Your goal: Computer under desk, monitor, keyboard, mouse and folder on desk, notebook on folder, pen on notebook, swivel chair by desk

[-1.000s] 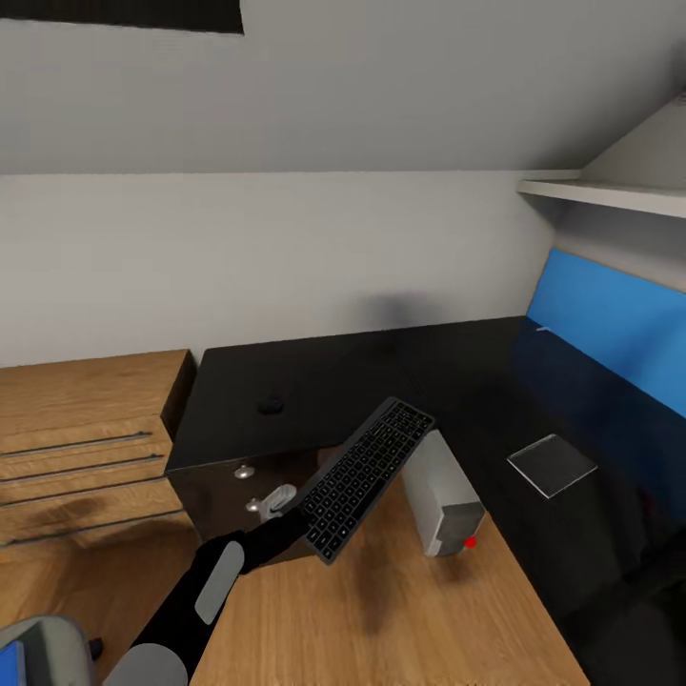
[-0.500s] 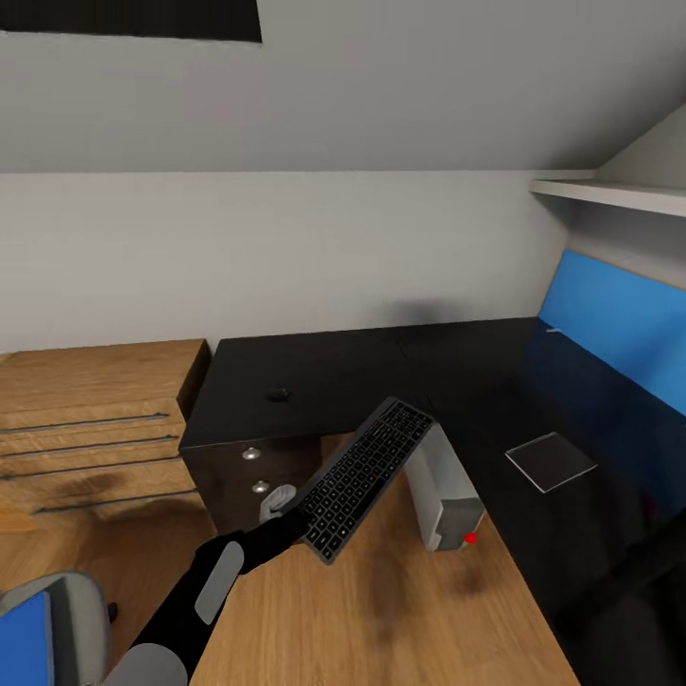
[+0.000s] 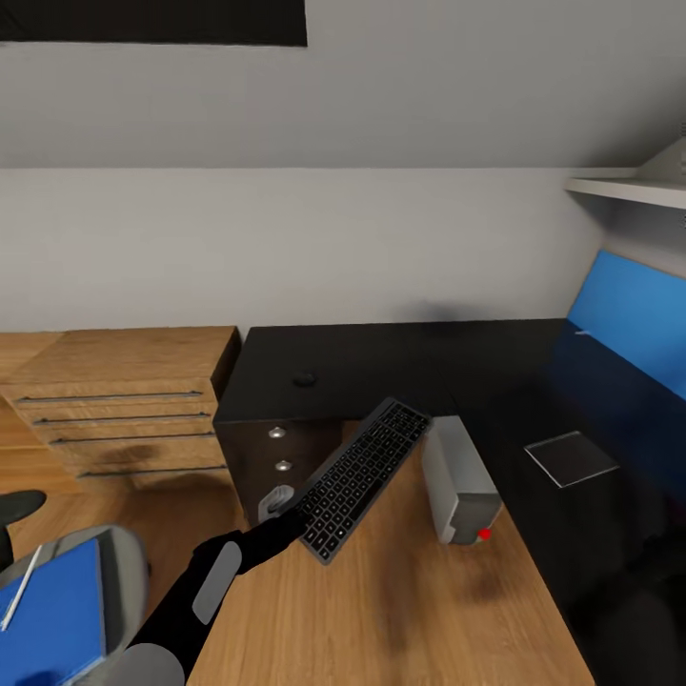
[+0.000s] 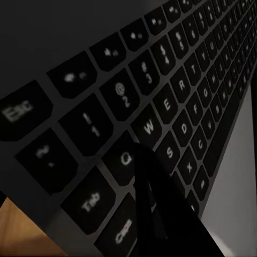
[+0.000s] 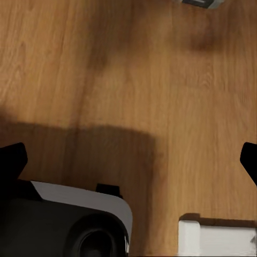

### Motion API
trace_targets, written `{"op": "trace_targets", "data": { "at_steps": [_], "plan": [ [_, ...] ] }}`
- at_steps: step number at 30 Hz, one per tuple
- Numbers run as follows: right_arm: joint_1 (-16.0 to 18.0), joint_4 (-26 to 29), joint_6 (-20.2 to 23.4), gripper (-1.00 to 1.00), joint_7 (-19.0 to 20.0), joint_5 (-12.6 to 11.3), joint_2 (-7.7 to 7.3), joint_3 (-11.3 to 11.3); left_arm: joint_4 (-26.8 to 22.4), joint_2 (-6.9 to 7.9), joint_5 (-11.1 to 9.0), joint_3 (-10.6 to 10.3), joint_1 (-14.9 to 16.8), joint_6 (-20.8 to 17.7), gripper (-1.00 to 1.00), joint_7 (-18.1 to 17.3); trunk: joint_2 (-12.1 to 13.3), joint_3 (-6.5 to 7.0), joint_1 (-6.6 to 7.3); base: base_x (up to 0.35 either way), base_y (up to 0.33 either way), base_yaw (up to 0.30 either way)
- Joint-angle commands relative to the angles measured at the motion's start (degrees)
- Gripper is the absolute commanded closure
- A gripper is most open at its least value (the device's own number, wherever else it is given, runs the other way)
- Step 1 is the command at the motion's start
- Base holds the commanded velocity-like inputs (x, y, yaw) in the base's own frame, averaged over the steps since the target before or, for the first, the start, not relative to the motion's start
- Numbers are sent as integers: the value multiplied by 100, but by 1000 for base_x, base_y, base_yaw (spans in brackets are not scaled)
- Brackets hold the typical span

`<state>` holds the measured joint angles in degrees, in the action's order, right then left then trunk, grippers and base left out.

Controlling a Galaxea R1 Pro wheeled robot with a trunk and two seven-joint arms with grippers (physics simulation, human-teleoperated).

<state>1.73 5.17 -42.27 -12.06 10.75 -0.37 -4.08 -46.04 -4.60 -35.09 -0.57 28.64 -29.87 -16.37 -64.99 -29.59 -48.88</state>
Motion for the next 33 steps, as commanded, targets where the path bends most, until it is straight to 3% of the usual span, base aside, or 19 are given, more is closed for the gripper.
{"op": "trace_targets", "data": {
  "at_steps": [1,21,33],
  "plan": [
    [3,-2,-3,-100,-61,33,-3,-40,-6,0,-51,5,2,-36,100,3,-4,-7,3,-303,-73,21],
    [3,-6,-18,-100,-60,37,-5,-40,-8,3,-51,5,1,-37,100,2,-4,-11,3,-308,-75,2],
    [3,-8,-36,-100,-60,41,2,-40,-7,3,-51,5,6,-36,100,2,-4,76,3,-310,-51,0]
  ]
}}
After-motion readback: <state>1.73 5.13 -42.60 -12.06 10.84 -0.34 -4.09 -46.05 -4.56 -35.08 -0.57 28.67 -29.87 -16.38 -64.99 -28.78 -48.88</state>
